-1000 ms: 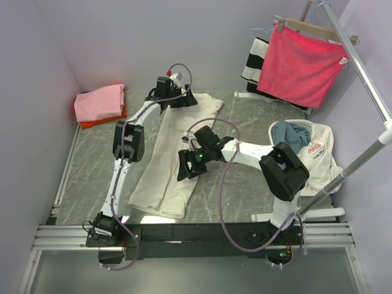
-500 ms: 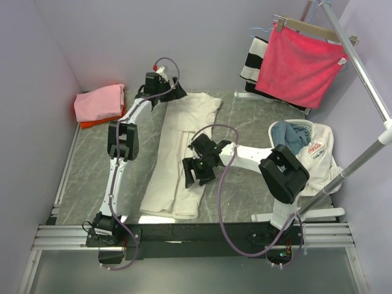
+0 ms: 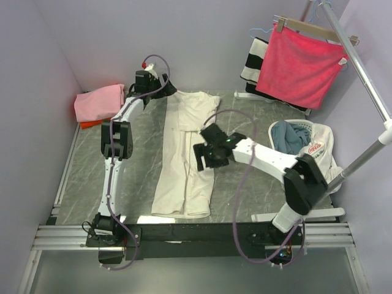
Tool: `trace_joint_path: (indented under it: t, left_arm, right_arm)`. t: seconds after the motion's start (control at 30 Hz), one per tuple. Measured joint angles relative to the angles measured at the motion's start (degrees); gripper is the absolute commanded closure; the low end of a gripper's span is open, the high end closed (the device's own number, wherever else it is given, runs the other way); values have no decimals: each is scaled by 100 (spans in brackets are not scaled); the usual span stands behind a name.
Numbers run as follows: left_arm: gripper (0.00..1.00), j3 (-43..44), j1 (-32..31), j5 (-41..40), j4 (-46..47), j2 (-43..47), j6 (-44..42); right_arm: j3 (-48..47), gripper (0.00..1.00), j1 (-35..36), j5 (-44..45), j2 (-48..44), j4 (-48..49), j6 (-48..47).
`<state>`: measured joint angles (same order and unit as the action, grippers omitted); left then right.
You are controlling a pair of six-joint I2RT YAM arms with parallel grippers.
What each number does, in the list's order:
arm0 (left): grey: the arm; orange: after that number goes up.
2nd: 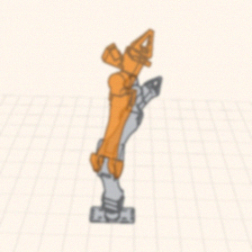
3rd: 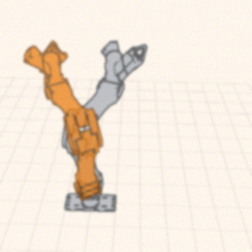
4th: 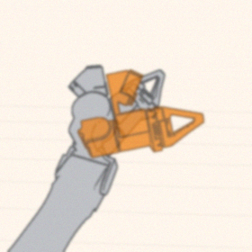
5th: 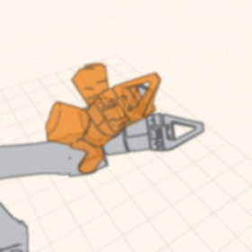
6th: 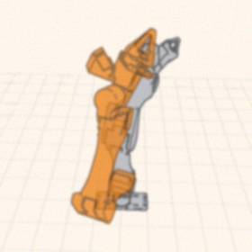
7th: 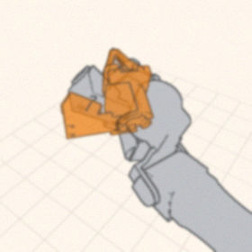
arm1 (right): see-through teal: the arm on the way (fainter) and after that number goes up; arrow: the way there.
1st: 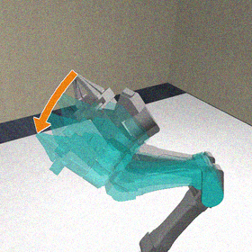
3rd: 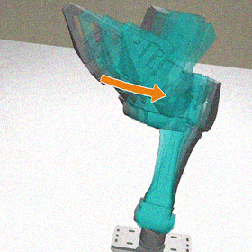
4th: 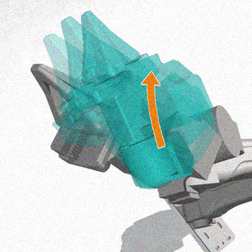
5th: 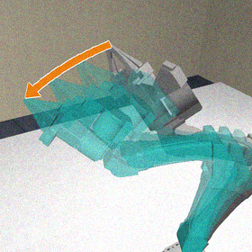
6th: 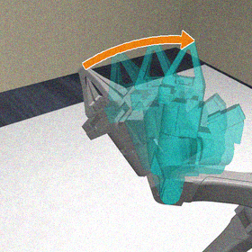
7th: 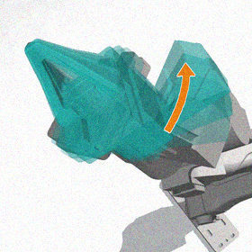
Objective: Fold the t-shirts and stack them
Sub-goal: Fold the tshirt
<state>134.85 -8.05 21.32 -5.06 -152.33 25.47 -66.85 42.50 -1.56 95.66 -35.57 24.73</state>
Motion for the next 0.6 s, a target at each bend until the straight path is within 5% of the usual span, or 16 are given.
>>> trace_joint_path:
  t: [0.1,0.27,0.4,0.6]
  left_arm:
    - [1,-662,-46,-63,-70,551,-31]
    - [1,-3171,-149,-350,81,2575,87]
    - [0,-5337,-426,-861,149,4575,238]
    - [0,-7270,-1259,-1425,50,6330,616]
  right_arm:
    - [-17,19,-181,-35,-710,76,-44]
    - [138,21,-221,-195,-1189,181,-131]
    - [933,21,-26,-426,-1528,258,-111]
    - [1967,23,315,-798,-2184,271,323]
